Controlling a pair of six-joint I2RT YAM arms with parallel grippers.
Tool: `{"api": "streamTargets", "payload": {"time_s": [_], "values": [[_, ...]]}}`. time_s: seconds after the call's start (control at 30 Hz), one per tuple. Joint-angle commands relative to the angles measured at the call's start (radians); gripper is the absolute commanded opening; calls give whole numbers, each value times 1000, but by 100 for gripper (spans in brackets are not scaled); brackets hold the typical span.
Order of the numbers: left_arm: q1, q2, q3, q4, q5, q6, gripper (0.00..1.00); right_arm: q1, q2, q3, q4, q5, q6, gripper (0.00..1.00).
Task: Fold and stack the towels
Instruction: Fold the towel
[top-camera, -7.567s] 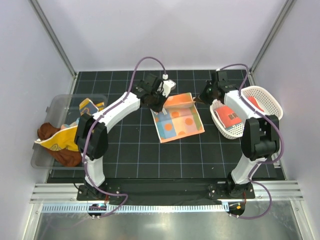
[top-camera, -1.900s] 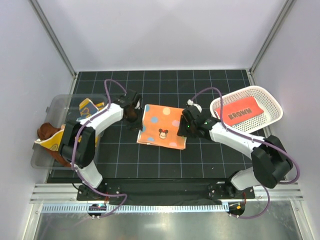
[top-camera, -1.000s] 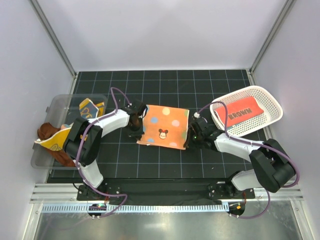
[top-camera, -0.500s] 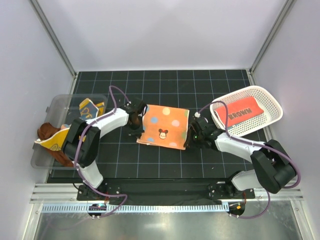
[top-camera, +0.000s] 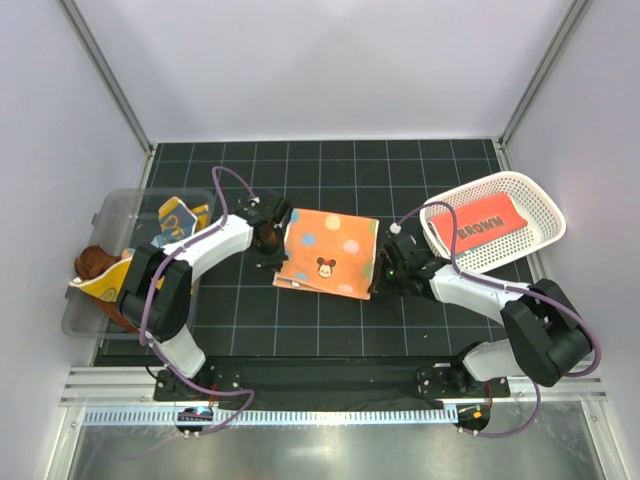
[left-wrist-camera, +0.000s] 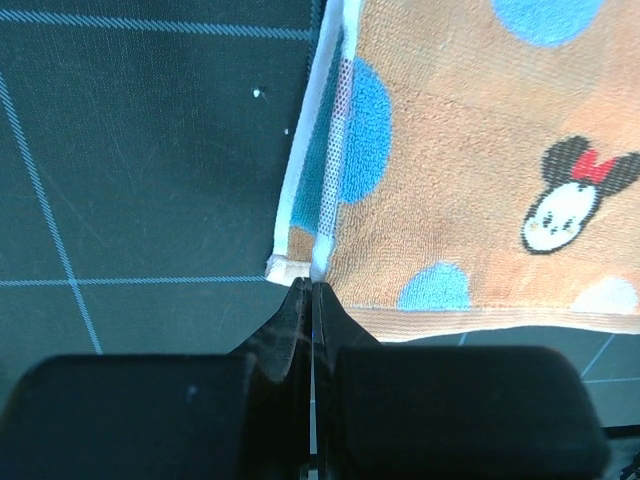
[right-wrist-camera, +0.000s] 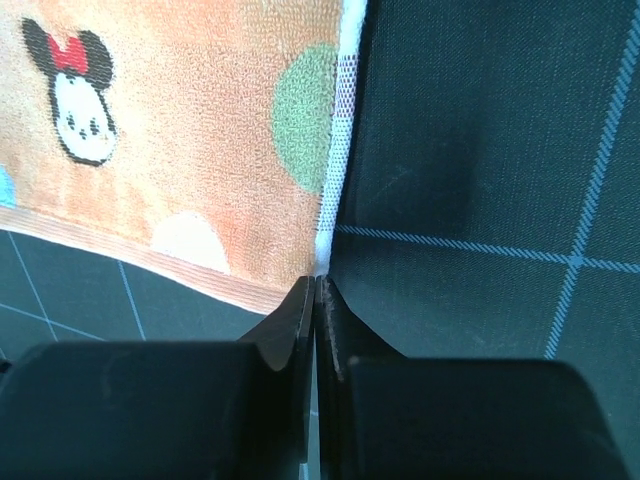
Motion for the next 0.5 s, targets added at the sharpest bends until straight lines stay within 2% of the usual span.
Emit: {"api": "streamTargets", "payload": {"time_s": [0.0,0.2,0.47], "values": [[-4,23,25,-30,6,4,0,-2,7,8,41,-10,16,4],[-11,5,10,-22,-39,-3,0,-4,0,28,10,-17,16,1],[-15,-15,119,-116,-158,9,0,-7,-46,127,-48,-30,27,1]]}}
